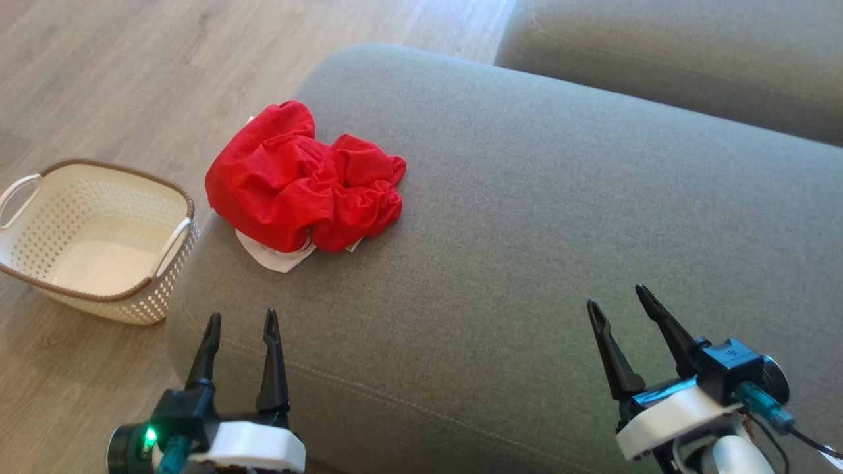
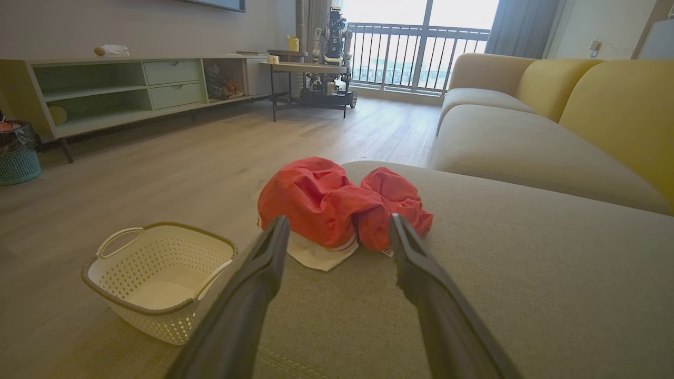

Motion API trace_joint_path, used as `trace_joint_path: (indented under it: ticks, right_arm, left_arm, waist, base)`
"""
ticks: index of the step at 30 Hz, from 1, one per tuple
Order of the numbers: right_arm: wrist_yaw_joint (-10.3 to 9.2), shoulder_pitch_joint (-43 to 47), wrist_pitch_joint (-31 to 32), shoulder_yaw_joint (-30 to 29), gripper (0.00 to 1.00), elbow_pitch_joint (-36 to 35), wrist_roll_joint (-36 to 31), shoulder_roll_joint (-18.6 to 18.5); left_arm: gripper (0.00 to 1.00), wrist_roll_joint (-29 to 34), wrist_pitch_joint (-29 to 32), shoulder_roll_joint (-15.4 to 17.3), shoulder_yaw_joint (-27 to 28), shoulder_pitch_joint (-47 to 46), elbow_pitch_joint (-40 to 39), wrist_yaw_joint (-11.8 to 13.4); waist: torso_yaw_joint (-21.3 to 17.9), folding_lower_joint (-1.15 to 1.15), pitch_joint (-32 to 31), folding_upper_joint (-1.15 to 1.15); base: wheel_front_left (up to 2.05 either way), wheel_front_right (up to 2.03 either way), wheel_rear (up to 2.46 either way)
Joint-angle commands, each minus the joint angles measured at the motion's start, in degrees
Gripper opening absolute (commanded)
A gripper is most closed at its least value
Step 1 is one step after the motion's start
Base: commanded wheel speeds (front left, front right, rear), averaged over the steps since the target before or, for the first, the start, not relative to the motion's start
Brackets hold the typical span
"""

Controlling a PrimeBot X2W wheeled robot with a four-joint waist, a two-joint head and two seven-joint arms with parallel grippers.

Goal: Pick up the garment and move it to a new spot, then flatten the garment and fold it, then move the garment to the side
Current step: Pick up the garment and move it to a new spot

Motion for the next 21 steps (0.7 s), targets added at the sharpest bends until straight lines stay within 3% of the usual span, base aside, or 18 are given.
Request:
trace_joint_path:
  ticks: [1,7,11,14,21]
  right_arm:
    - [-0.02,-0.29,-0.53,0.81,1.00,-1.16,-0.18,-0.03]
    - [-0.02,-1.67,-0.53,-0.82,1.00,-0.89,-3.04,-0.03]
    - [-0.02,-3.01,-0.53,-1.32,1.00,-1.45,-5.91,-0.03]
    - [-0.02,-4.48,-0.53,-1.76,1.00,-2.01,-7.74,-0.03]
    - [-0.02,-8.93,-0.53,-1.87,1.00,-2.43,-8.30,-0.06]
  left_arm:
    - [1.00,-0.77,-0.29,-0.13,2.15,-2.40,-2.33,0.48]
    - [1.00,-0.45,-0.29,0.06,4.50,-10.99,-2.61,-2.45]
    - [1.00,-1.16,-0.29,1.15,6.86,-21.26,2.09,-5.14]
    - [1.00,-4.33,0.36,1.61,8.48,-29.91,9.83,-7.72]
    - [1.00,-13.69,14.31,3.33,12.32,-49.67,33.58,-12.21]
  waist:
    - [-0.25,0.00,0.60,0.00]
    - [-0.80,0.00,4.65,0.00]
    - [-0.89,0.00,8.54,0.00]
    - [-1.06,0.00,11.61,0.00]
    - [-2.08,0.00,18.58,0.00]
  base:
    - [0.00,0.00,0.00]
    - [0.00,0.00,0.00]
    - [0.00,0.00,0.00]
    - [0.00,0.00,0.00]
    - [0.00,0.00,0.00]
